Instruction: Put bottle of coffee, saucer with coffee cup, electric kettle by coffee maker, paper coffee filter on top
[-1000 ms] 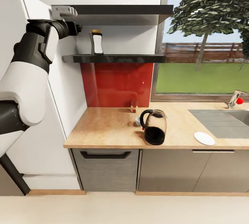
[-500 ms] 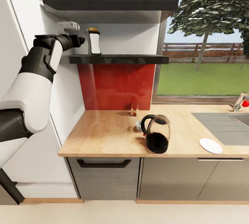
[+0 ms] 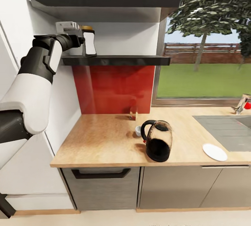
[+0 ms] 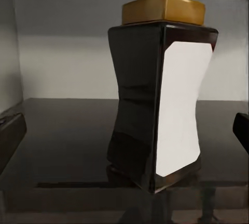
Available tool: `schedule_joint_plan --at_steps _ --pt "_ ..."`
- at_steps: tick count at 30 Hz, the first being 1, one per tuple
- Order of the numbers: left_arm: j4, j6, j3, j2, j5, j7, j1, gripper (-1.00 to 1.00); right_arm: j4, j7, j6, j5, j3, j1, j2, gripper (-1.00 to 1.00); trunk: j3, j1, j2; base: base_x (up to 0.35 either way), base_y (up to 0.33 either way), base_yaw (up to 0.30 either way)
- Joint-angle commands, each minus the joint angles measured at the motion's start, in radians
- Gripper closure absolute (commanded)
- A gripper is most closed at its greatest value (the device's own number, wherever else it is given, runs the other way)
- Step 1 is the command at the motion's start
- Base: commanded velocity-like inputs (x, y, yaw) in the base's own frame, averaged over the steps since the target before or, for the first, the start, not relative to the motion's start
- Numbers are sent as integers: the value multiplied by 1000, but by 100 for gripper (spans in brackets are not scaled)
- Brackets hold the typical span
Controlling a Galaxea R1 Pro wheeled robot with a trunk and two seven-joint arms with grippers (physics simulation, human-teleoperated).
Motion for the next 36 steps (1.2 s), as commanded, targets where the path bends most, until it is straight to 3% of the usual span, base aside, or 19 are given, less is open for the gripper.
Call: schedule_joint_plan --at_steps 1,15,28,32,36 --pt "-1 5 4 0 -6 -8 -1 -100 1 3 -4 10 -9 -1 0 -100 -2 1 -2 10 0 -236" --pt "1 5 6 3 -3 -8 -1 -100 1 3 -2 9 -9 -1 0 -100 -2 1 -2 138 0 -46" --pt "-3 5 6 12 -1 -10 32 -100 1 3 -2 9 -9 -1 1 -100 -2 1 -2 83 0 0" --pt "-3 -55 6 12 -3 -11 48 -100 1 3 -2 9 -9 -1 2 -100 -2 1 -2 10 0 0" --pt "3 -73 6 13 -4 -12 51 -100 1 3 -2 10 -9 -1 3 -100 -2 1 -2 2 0 0"
